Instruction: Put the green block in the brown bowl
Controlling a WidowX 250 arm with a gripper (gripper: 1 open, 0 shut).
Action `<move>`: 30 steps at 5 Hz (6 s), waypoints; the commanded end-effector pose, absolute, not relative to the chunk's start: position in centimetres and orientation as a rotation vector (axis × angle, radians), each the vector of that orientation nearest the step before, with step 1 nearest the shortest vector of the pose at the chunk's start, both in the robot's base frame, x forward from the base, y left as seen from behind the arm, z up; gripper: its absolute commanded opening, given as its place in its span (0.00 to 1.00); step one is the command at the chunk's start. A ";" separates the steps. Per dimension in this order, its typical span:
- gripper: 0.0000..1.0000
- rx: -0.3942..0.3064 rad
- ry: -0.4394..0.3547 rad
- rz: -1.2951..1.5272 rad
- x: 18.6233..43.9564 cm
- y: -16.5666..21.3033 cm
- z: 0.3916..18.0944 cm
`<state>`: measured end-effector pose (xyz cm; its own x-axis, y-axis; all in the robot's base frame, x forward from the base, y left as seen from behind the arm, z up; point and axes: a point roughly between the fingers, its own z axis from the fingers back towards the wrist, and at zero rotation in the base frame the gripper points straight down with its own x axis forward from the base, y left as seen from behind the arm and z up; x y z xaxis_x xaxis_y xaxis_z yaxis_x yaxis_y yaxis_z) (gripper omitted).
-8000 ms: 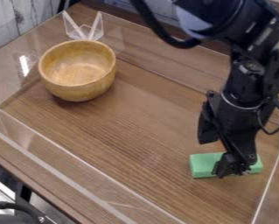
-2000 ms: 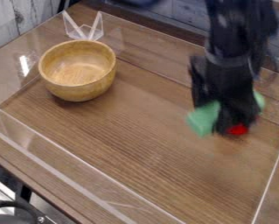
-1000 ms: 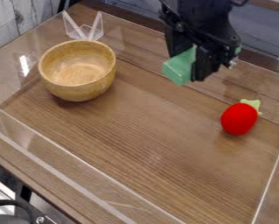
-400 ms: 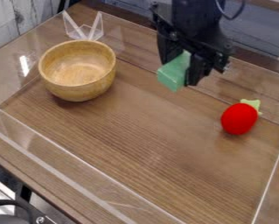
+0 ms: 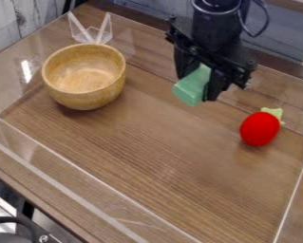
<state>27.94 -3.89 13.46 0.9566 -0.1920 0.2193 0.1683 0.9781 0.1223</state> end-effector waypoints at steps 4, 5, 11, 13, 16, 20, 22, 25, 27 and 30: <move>0.00 0.129 -0.273 -0.059 26.8 -3.1 14.8; 0.00 0.130 -0.272 -0.052 26.5 -3.7 13.8; 0.00 0.156 -0.267 0.074 28.2 8.5 14.7; 1.00 0.108 -0.225 -0.056 26.5 2.0 10.1; 1.00 0.080 -0.211 -0.084 24.4 -2.5 5.8; 0.00 0.082 -0.225 0.000 25.3 -2.1 5.6; 0.00 0.116 -0.282 0.151 27.5 2.4 10.5; 0.00 0.148 -0.319 0.162 29.2 10.6 11.0; 0.00 0.169 -0.310 0.238 29.8 13.7 11.9; 1.00 0.190 -0.255 0.271 29.1 15.4 9.8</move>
